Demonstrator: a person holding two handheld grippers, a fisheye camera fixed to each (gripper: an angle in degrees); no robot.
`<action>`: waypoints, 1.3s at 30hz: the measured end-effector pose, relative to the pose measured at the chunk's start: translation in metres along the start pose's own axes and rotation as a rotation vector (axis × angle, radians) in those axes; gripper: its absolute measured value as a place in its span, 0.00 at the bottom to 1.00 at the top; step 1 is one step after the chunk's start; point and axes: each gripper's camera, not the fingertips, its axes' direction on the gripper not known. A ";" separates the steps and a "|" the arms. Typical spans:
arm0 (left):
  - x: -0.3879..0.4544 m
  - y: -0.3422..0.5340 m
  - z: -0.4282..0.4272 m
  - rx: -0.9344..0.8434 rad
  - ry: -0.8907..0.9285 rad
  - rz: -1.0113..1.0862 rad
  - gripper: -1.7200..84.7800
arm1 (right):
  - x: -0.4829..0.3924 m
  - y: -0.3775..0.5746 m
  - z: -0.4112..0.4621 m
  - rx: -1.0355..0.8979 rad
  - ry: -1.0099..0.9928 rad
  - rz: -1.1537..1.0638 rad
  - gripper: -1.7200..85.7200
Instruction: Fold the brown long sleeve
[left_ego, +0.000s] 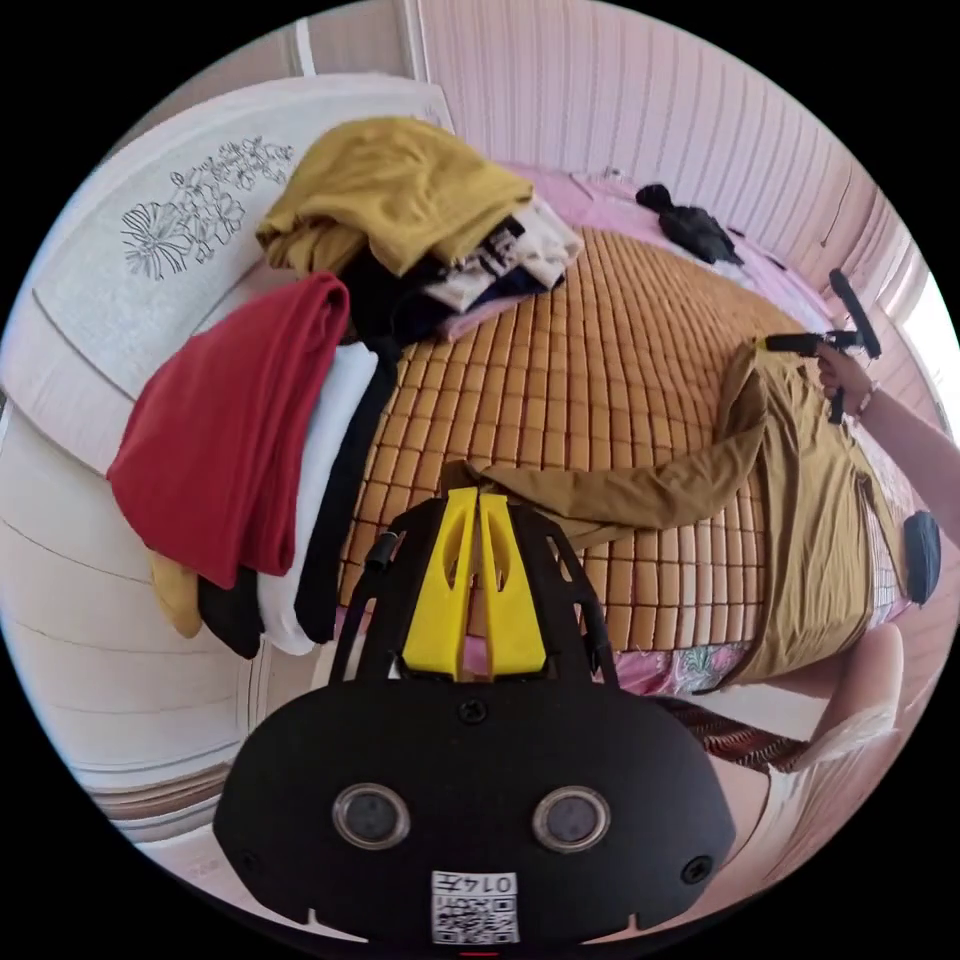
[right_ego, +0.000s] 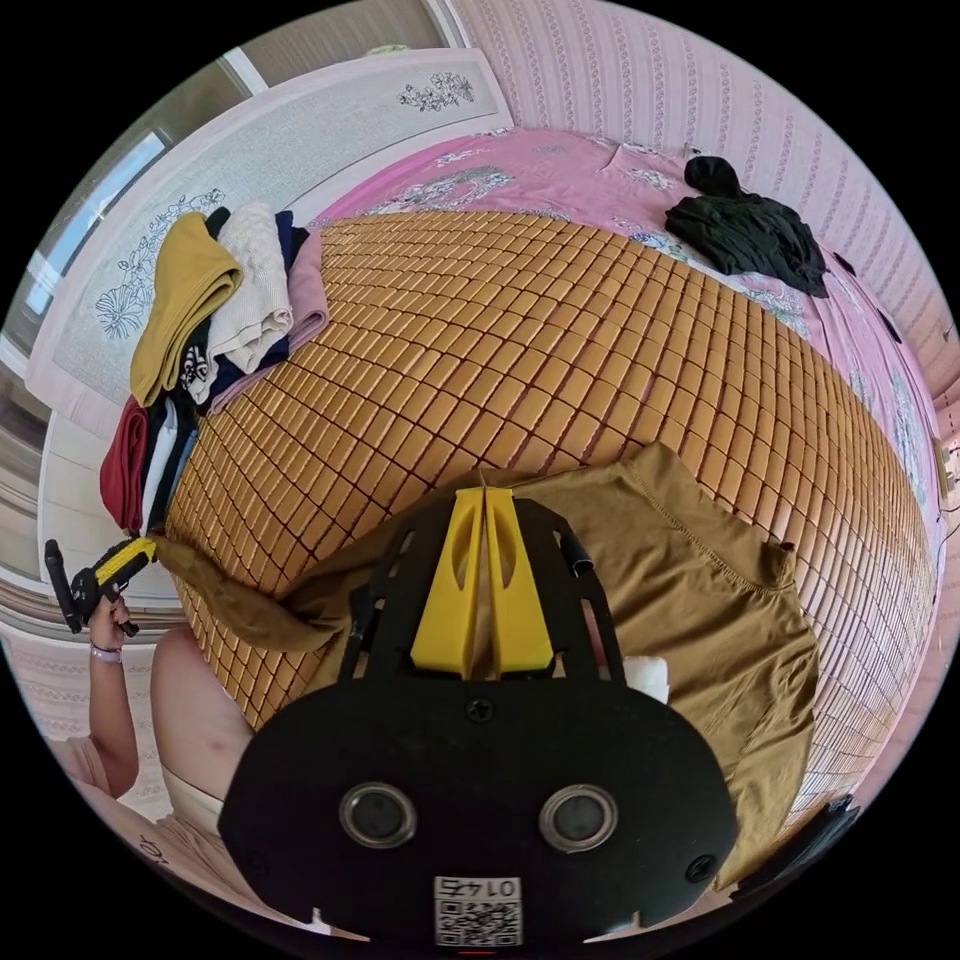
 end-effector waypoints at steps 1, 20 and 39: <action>-0.009 0.005 -0.023 0.105 0.000 -0.020 0.01 | 0.003 0.000 -0.002 0.019 -0.017 0.005 0.02; -0.114 0.073 -0.014 -0.040 0.119 -0.373 0.09 | -0.023 -0.031 0.077 -0.111 0.009 -0.053 0.08; -0.144 0.119 -0.061 0.151 0.016 -0.396 0.07 | -0.018 -0.035 0.070 -0.068 -0.016 -0.052 0.02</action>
